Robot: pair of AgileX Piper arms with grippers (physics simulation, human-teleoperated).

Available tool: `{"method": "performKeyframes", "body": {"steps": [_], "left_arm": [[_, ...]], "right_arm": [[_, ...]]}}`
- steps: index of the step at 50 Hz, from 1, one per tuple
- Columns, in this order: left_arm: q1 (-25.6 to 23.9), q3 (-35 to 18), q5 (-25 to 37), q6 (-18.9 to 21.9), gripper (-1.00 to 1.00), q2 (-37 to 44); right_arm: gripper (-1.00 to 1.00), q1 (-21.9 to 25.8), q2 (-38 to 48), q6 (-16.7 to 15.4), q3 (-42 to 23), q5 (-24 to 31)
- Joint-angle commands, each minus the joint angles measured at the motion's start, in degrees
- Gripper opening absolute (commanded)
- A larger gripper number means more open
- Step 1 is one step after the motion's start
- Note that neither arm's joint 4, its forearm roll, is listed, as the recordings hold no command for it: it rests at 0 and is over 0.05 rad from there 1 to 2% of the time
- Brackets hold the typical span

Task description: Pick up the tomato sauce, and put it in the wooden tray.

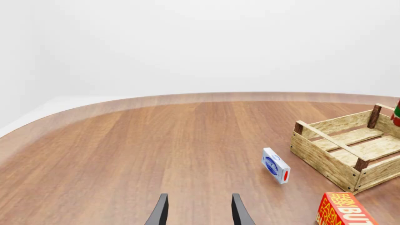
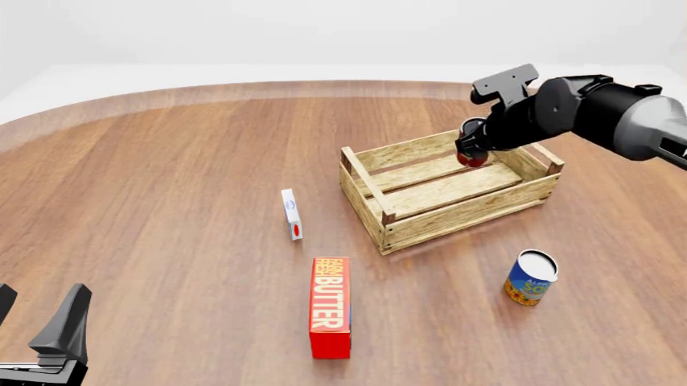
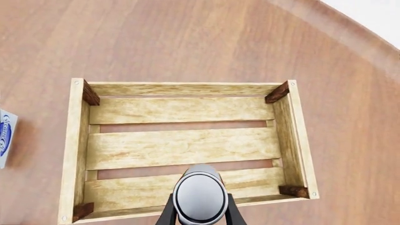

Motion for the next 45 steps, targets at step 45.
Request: {"method": "performKeyframes", "body": {"steps": [45], "left_arm": [[0.0,0.0,0.0,0.0,1.00,0.0]], "right_arm": [[-1.00,2.7,17.8,4.9,-8.3,-4.9]]}}
